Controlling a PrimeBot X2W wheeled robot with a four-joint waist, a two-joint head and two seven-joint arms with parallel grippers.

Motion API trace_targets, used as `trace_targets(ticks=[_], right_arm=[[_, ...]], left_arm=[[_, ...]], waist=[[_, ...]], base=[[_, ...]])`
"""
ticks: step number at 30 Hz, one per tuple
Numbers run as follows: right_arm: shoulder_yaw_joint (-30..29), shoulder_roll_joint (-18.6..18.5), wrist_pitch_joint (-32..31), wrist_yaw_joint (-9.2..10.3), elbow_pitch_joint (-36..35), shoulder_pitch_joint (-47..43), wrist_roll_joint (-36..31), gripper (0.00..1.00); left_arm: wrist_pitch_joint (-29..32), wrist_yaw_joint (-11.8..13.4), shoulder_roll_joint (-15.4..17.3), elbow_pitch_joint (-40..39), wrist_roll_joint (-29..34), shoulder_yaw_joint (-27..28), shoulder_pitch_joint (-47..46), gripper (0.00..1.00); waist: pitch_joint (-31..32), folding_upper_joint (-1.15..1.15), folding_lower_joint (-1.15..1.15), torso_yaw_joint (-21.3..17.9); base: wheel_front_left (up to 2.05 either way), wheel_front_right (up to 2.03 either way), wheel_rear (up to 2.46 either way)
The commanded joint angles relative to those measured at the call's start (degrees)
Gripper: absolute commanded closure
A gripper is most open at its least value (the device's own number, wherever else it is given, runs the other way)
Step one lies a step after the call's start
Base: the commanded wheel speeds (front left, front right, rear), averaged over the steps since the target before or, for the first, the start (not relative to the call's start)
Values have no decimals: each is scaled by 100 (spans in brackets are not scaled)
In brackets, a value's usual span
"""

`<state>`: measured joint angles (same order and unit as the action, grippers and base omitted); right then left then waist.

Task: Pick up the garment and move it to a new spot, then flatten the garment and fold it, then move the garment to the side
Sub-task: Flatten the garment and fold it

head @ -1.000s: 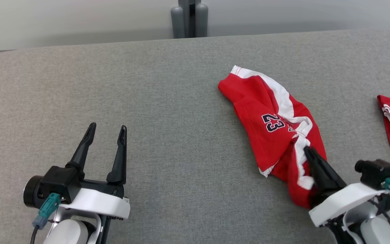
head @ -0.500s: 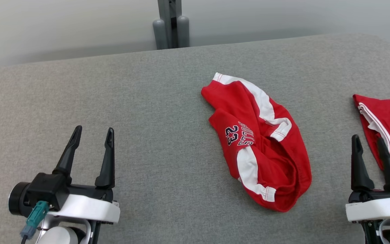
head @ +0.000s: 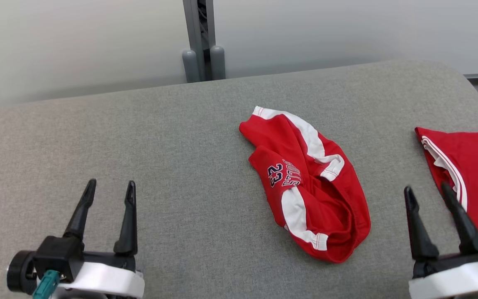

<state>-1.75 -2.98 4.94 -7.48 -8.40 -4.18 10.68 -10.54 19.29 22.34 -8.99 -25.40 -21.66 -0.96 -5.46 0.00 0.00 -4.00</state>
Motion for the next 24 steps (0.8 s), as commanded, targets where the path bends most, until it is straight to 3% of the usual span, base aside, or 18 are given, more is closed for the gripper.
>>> trace_targets(ticks=[1,24], right_arm=[[-4,-6,-88,-3,-37,-147,-16,0],[117,-3,-243,-3,-29,-429,87,0]], left_arm=[[24,31,8,-12,-32,-1,76,0],[109,120,47,13,-20,-118,189,0]], waist=[[60,0,0,32],[169,0,0,56]], base=[[0,0,0],[0,0,0]])
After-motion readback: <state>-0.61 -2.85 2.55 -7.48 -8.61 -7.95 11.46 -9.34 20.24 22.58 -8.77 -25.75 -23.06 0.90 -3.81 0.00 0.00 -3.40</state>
